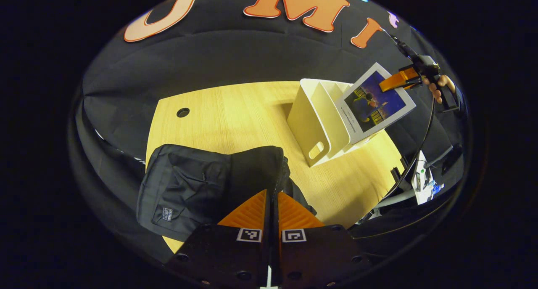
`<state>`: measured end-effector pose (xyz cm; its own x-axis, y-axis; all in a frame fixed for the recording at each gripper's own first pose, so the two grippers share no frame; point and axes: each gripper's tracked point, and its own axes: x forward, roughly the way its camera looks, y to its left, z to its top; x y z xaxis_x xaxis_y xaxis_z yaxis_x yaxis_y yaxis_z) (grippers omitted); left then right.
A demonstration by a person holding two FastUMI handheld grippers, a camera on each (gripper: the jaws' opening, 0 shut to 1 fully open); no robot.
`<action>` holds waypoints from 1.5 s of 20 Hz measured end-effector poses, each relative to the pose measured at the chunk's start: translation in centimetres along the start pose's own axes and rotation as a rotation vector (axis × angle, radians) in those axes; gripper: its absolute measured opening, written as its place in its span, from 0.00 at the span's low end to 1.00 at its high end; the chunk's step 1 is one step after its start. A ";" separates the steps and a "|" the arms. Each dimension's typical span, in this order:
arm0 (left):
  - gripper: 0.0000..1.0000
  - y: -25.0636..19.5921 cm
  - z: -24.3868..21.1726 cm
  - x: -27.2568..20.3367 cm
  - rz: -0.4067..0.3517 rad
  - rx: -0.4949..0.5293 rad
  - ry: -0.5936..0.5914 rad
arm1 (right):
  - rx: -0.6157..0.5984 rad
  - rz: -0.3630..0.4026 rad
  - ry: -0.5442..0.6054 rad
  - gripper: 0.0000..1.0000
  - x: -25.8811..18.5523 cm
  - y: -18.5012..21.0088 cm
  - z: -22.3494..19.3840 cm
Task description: Open the schoolbag, grab two books from the bookshelf and put them into the schoolbag.
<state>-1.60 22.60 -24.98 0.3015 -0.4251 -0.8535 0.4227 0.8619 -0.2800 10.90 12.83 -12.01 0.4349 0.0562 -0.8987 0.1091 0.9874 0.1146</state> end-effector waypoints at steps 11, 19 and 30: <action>0.04 0.1 -0.4 -0.5 -0.084 0.088 0.003 | 0.198 0.059 -0.035 0.41 -4.4 2.9 -9.7; 0.04 1.1 0.6 -1.2 -0.127 0.154 -0.003 | 0.339 0.297 -0.060 0.31 -5.4 10.6 -15.1; 0.04 1.9 1.3 -2.7 -0.139 0.174 -0.039 | 0.472 0.605 -0.014 0.30 1.8 24.7 -18.8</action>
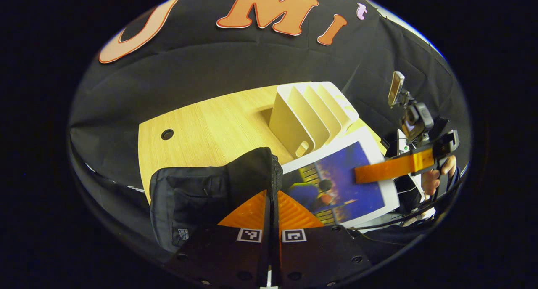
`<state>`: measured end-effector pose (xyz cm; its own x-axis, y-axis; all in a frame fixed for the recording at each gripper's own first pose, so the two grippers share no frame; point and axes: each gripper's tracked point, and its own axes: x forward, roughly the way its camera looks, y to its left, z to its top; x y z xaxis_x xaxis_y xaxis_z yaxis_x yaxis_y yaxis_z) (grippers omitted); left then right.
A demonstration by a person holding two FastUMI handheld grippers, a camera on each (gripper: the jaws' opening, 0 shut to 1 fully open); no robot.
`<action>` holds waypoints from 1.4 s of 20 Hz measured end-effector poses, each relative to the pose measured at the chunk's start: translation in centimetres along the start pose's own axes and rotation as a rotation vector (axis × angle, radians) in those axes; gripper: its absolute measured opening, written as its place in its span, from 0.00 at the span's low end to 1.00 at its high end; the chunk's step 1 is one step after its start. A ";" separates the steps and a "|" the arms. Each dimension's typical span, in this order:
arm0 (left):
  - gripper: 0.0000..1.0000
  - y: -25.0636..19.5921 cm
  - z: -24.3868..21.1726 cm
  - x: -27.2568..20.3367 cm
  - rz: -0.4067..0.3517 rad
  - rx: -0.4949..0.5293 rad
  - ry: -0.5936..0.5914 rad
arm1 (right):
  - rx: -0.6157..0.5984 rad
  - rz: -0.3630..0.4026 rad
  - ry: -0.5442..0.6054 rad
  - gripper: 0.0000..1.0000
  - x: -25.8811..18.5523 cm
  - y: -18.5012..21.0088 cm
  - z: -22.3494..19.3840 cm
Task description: Open the schoolbag, grab two books from the bookshelf and put them into the schoolbag.
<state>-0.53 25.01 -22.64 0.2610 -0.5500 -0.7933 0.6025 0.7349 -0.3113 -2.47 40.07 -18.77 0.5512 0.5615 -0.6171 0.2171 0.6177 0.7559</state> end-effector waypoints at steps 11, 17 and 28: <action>0.04 -3.4 1.3 0.1 -0.070 0.014 -0.023 | 0.107 0.119 -0.026 0.29 8.7 -0.4 -2.7; 0.04 -4.9 1.7 0.8 -0.085 0.029 -0.019 | 0.123 0.164 0.023 0.31 12.2 0.1 -4.8; 0.04 -3.4 0.5 1.5 -0.070 -0.027 -0.017 | -0.060 -0.015 0.020 0.93 7.4 -2.8 -2.4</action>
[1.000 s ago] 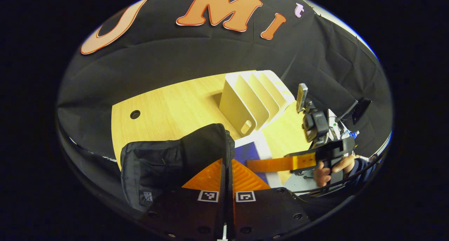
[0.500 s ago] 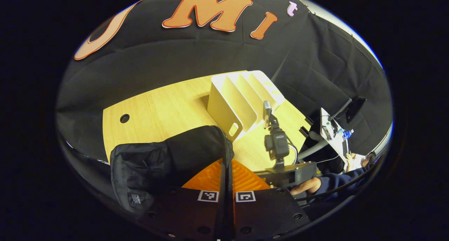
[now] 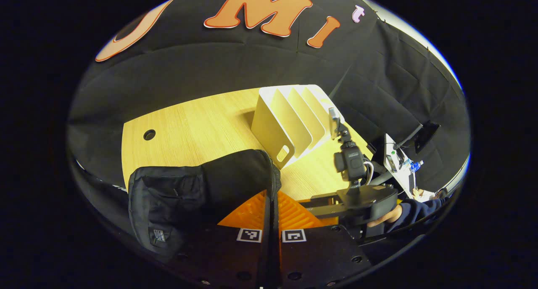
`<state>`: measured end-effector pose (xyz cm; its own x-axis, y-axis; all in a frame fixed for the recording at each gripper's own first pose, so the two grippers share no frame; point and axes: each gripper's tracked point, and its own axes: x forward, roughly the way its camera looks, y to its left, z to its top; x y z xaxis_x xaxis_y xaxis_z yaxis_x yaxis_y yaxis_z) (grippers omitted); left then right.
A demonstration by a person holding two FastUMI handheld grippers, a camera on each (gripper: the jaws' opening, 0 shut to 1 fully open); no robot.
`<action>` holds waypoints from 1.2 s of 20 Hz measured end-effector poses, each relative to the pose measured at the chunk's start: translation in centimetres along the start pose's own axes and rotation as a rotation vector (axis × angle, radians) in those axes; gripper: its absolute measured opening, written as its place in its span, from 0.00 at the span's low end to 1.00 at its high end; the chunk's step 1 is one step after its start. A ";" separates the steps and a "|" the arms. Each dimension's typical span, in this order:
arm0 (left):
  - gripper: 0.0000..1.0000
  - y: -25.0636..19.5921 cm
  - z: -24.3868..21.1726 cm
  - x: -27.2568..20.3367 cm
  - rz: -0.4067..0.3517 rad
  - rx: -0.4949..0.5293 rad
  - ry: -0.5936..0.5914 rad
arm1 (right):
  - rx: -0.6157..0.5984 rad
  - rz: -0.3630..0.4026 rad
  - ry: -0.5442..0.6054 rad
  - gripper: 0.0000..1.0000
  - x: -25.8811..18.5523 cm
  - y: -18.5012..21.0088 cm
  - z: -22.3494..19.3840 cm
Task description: Open the schoolbag, grab two books from the bookshelf and put them into the schoolbag.
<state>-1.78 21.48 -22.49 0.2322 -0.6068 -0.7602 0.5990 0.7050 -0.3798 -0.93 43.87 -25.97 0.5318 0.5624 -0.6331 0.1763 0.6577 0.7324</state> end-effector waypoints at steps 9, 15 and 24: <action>0.04 -1.0 -1.0 1.9 0.093 -0.082 0.020 | -0.141 -0.087 -0.119 0.97 -7.1 -5.0 6.6; 0.04 -2.0 -1.8 3.7 0.200 -0.122 0.048 | -0.284 -0.177 -0.213 0.97 -13.1 -8.9 12.3; 0.17 -4.3 -3.4 7.0 0.318 -0.147 0.112 | -0.444 -0.318 -0.365 0.97 -21.0 -14.7 20.3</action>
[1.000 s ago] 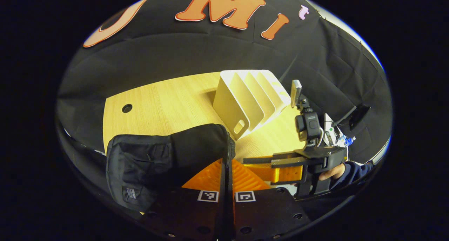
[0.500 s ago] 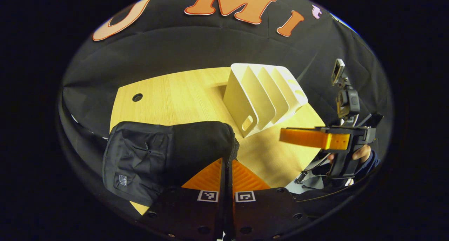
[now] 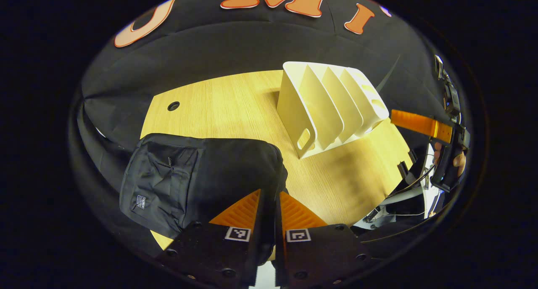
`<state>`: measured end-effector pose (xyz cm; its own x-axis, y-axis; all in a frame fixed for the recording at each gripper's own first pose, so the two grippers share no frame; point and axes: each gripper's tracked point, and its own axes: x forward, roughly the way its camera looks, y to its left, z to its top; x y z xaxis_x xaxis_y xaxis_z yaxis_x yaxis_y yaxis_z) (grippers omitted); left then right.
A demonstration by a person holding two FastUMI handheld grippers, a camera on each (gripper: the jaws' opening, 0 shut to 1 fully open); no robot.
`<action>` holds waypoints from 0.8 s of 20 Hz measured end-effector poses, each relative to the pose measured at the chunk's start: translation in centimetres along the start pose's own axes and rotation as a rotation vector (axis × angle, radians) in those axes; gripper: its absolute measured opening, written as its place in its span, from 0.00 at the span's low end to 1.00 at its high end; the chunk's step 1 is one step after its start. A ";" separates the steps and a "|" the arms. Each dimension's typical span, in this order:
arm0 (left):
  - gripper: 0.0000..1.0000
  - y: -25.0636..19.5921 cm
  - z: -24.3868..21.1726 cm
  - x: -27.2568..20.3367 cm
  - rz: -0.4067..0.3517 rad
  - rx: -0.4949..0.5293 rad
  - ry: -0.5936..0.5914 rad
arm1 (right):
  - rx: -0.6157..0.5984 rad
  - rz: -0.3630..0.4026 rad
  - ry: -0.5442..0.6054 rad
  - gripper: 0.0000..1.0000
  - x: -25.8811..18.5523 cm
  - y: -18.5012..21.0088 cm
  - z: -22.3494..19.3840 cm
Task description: Open the schoolbag, grab two books from the bookshelf and put them into the schoolbag.
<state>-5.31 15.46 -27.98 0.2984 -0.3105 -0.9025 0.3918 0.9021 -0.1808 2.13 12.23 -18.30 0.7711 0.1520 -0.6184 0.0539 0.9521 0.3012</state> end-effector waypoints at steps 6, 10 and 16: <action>0.70 -5.9 2.7 -0.1 0.001 -0.003 -0.084 | -0.103 -0.050 -0.144 0.98 -2.3 -3.4 4.8; 0.77 -11.1 8.2 -1.9 -0.003 -0.012 -0.262 | -0.204 -0.092 -0.332 0.97 -5.6 -4.5 10.1; 0.98 -14.9 16.1 -7.0 0.116 0.048 -0.593 | -0.316 -0.095 -0.507 0.97 -9.5 -3.1 13.8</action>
<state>0.82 -0.59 -12.63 0.7705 -0.3371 -0.5411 0.3624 0.9299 -0.0634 3.35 4.20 -3.36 0.9826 -0.0094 -0.1857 0.0065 0.9998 -0.0164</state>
